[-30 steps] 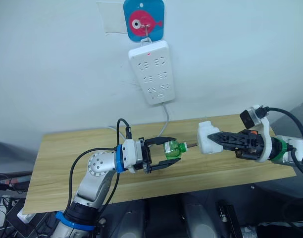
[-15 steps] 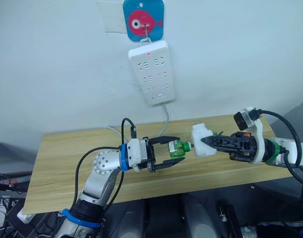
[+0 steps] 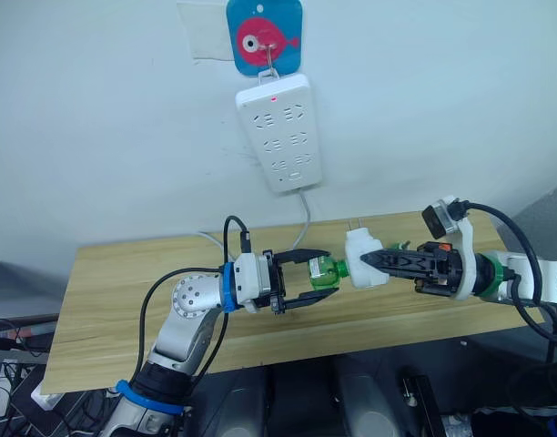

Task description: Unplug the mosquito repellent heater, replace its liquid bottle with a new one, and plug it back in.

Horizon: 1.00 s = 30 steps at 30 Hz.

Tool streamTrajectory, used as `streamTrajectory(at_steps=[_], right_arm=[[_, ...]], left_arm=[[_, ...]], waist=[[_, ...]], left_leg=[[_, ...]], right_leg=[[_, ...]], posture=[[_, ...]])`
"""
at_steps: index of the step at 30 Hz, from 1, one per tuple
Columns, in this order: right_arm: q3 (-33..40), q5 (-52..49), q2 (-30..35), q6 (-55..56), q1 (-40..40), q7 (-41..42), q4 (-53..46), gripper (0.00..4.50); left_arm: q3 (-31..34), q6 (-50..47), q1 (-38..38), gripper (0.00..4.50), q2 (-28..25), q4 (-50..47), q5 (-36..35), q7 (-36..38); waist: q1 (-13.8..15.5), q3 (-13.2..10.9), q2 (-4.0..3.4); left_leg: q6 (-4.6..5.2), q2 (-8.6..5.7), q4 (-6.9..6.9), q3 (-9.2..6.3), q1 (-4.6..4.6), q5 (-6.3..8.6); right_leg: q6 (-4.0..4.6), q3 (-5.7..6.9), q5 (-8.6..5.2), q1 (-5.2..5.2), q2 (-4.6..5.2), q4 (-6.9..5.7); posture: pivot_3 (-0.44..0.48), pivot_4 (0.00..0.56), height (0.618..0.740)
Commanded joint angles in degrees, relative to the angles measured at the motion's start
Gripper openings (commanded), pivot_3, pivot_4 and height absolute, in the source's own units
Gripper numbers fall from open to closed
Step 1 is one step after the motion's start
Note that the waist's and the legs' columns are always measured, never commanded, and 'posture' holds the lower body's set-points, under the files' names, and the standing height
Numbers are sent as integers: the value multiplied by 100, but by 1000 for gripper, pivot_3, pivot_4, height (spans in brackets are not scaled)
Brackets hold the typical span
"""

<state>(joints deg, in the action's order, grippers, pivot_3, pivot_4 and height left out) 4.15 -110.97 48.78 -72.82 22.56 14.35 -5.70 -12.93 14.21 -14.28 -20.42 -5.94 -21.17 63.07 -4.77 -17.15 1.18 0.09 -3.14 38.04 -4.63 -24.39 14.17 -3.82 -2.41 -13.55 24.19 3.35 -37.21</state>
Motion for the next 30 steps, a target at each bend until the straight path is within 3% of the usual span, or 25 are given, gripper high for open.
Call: streamTrajectory(at_steps=[1, 22, 27, 30], right_arm=[[-64, -203, -106, 73, 78, -82, -287, 2946], [-300, -203, -170, 86, 108, -104, -450, 2946], [-266, -203, -90, 105, 9, -76, -504, 4493], [-259, -203, -67, 144, -47, -58, -560, 4493]], left_arm=[[-87, 133, -109, 2243, 67, -48, -6, 83], [-111, 322, -163, 2243, 73, 30, -9, 334], [-70, 443, -69, 2243, 24, 110, 51, 315], [-61, 409, -30, 2243, 12, 89, 60, 274]], waist=[[-1, 0, 0], [0, -4, 1], [0, -3, 1], [1, -3, 1]], left_leg=[[0, 0, 0, -1, -1, 0], [0, 2, -3, -9, -6, 0], [0, 0, -4, -9, -7, 0], [0, 1, -4, -11, -8, 0]], right_leg=[[0, 0, 0, 0, 0, 1], [1, -1, 1, 1, 4, 12], [1, 0, 1, 1, 5, 13], [1, 3, 1, 2, 5, 12]], posture=[[-158, 333, 740], [-144, 318, 740], [-142, 303, 740], [-141, 302, 740]])
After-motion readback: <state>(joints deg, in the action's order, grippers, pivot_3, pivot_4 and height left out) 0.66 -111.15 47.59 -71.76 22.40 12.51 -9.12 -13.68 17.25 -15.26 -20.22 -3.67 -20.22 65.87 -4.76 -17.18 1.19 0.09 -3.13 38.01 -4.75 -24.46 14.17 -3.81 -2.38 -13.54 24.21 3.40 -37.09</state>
